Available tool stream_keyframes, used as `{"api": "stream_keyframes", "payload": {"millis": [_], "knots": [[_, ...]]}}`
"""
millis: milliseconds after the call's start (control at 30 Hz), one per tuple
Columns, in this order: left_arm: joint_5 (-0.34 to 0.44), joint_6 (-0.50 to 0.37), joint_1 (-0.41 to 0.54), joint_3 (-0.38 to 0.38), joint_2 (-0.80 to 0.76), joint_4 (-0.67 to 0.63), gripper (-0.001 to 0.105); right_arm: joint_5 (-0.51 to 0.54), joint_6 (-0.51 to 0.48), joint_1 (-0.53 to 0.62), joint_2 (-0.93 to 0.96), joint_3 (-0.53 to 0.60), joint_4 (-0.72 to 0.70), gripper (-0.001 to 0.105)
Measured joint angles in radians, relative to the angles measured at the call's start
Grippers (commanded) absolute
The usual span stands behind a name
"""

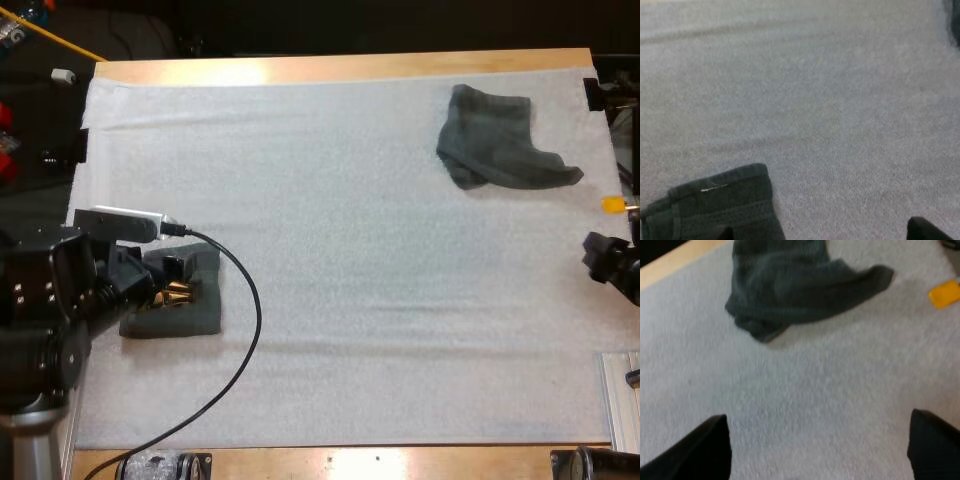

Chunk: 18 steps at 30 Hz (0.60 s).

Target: Pick towel from pile, fold and stack

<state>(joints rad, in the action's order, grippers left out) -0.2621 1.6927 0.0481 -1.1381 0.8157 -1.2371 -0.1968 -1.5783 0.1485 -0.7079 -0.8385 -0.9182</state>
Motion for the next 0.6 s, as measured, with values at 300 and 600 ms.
{"api": "stream_keyframes", "payload": {"millis": [300,600], "knots": [[0.001,0.000,-0.001,0.004,-0.126,-0.016,0.065,-0.016,0.014,-0.022,0.087,0.000,0.005,0.071],[0.013,-0.012,-0.001,0.004,-0.316,-0.017,0.065,-0.016,-0.082,-0.022,0.270,0.000,-0.008,0.071]]}}
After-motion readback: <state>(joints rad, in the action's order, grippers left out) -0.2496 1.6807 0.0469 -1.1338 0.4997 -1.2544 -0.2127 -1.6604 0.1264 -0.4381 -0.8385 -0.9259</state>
